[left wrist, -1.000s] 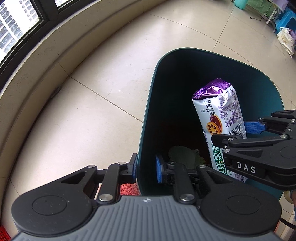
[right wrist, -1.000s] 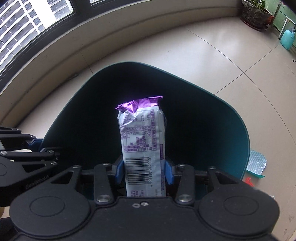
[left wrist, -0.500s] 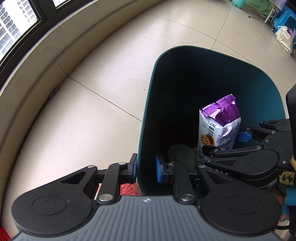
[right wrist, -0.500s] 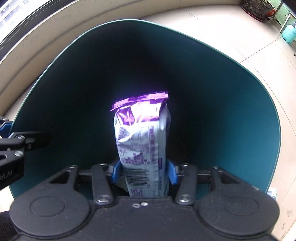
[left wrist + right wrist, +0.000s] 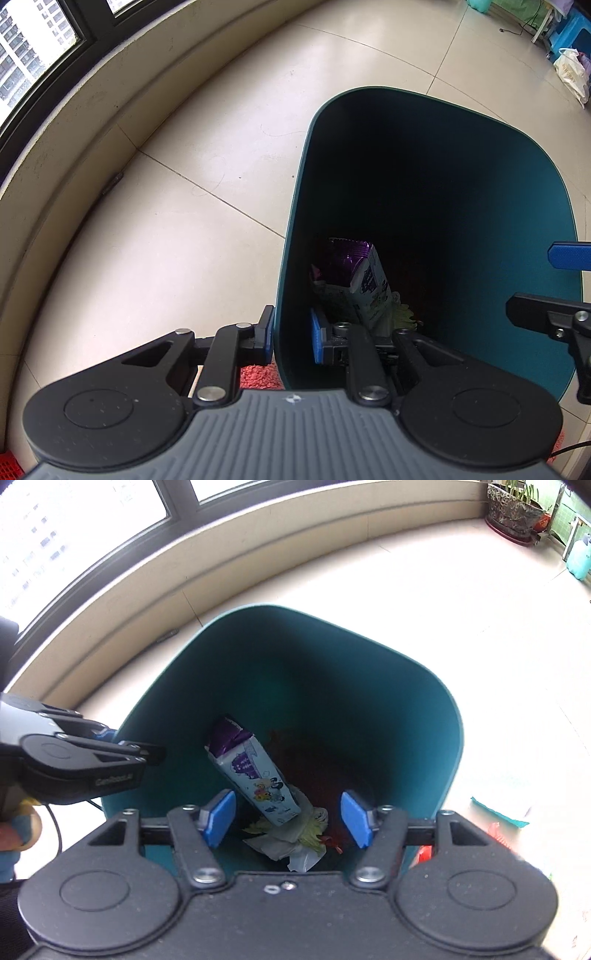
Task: Collect trash
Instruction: 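Move the right gripper back to the trash pile toward the grey glove, then grasp the grey glove with the right gripper and lift it over the bin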
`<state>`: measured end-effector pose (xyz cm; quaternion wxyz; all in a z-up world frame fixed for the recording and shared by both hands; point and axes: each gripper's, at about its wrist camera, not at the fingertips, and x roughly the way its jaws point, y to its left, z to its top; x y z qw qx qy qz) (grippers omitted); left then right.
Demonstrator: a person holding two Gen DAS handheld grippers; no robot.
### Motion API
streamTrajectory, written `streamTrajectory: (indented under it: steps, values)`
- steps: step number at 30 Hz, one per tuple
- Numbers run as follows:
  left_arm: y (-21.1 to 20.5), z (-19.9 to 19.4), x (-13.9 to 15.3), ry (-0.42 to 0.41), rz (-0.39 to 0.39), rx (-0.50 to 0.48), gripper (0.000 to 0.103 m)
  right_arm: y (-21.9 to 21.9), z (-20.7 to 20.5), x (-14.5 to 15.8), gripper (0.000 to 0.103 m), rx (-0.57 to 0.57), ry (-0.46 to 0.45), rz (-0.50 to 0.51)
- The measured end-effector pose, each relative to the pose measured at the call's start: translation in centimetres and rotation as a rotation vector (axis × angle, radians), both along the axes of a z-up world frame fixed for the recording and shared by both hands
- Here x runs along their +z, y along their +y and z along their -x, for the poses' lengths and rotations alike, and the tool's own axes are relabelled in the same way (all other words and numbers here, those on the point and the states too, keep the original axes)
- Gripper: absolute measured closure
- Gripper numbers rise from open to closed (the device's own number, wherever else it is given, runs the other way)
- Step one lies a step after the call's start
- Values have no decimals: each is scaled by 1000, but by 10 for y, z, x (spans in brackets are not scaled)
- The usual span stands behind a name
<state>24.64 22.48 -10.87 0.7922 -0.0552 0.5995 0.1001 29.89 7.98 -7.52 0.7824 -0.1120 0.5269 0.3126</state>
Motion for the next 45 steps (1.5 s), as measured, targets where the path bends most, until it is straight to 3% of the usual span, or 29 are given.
streamTrajectory:
  steps: [2,6,10,13,23,27,30,38,42,45]
  values:
    - [-2,-1,1,1,-6,0,84,-19,4,14,31,-15,-26,-28]
    - [-3,-2,1,4,-14,1,84,-57,8,34,29,-67,-65,-55]
    - [-4,-1,0,5,-22,2,84,-98,17,36,24,-136,-73,-67]
    - [-5,-1,-1,9,-36,1,84,-130,15,21,18,-191,-53,-58]
    - [-5,-1,-1,19,-53,5,84,-205,-4,-92,16,-391,95,52]
    - [-5,-2,-2,22,-55,7,84,-233,-4,-146,20,-474,202,107]
    - [-4,-2,-3,24,-56,9,84,-243,-1,-185,23,-534,275,128]
    - [-4,-2,-4,25,-58,9,84,-246,7,-243,26,-587,399,130]
    - [-5,-3,-4,26,-67,3,84,-235,9,-264,38,-581,407,158]
    - [-5,-2,-5,30,-68,4,84,-231,12,-273,57,-581,412,176]
